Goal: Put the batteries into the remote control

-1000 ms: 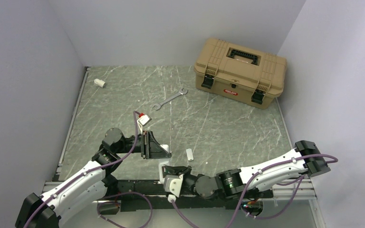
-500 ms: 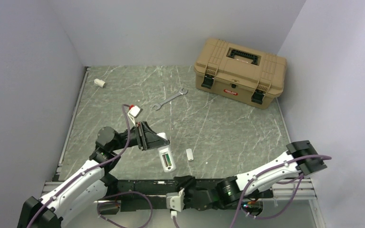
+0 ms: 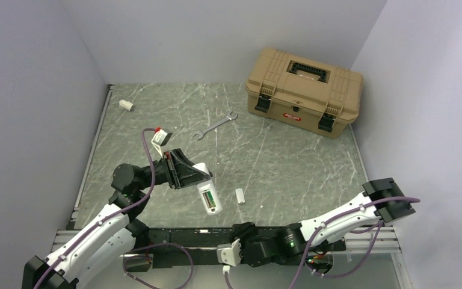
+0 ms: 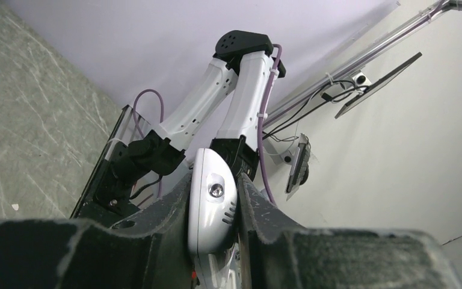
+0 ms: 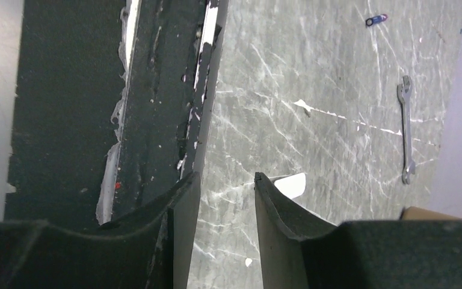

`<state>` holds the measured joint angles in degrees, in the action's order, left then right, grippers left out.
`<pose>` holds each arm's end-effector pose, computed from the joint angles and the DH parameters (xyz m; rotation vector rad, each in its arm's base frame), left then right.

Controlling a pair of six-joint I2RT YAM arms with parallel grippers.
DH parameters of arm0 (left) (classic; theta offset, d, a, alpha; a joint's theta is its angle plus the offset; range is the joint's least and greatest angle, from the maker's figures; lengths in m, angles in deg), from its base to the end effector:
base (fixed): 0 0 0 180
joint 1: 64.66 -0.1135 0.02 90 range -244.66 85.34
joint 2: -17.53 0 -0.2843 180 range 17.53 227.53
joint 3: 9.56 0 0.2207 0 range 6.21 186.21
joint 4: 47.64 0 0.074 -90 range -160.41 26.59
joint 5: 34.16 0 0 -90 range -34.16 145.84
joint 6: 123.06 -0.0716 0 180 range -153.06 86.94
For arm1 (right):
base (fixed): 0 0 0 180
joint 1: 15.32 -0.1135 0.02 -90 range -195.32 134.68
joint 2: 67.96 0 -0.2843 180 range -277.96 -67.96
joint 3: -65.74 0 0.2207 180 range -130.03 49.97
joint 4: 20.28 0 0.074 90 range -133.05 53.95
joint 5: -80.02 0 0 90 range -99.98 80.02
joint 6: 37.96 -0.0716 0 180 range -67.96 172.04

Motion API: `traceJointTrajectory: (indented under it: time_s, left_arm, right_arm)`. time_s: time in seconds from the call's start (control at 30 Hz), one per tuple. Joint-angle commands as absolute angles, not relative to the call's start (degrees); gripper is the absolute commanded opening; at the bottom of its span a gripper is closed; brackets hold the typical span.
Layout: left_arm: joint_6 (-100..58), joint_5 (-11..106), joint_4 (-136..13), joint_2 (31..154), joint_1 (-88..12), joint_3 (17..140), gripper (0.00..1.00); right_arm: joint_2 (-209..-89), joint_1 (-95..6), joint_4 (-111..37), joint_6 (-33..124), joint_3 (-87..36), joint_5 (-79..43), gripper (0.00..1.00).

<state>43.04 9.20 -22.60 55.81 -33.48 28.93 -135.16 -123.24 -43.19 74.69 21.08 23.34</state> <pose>0.0833 -0.1113 0.3430 0.3233 1.5537 -2.0024 -0.0264 0.2096 0.1956 -1.8815 1.1622 0.1258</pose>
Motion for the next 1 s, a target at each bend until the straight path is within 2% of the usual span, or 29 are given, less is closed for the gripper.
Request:
traceJointTrajectory:
  time_s: [0.0, 0.2, 0.37, 0.6, 0.7, 0.87, 0.97]
  left_arm:
    - [41.05, 10.64, -23.81, 55.4, -33.4, 29.24, 0.0]
    - [35.62, 12.77, -32.09, 54.67, -33.43, 29.76, 0.0]
    - [31.0, 14.24, -39.36, 54.07, -33.38, 30.66, 0.0]
    - [27.49, 15.41, -43.68, 53.65, -33.41, 30.95, 0.0]
    - [27.08, 15.56, -43.86, 53.82, -33.44, 30.82, 0.0]
    - [26.1, 15.94, -44.87, 53.86, -33.45, 30.75, 0.0]
    - [25.3, 16.44, -46.41, 53.48, -33.37, 30.93, 0.0]
  right_arm:
    - [-129.45, -123.17, -39.72, 70.79, 19.58, 20.94, 0.42]
    - [-119.4, -123.16, -35.16, 64.55, 21.38, 19.83, 0.47]
    - [-112.92, -123.03, -31.28, 57.82, 22.89, 25.52, 0.56]
    - [-106.87, -120.26, -35.57, 44.34, 19.6, 31.84, 0.69]
    - [-105.54, -114.31, -39.89, 37.52, 17.08, 27.24, 0.73]
    - [-109.68, -96.53, -45.32, 26.87, 12.23, 10.86, 0.74]
    - [-113.06, -92.88, -43.33, 25.38, 10.24, 2.05, 0.74]
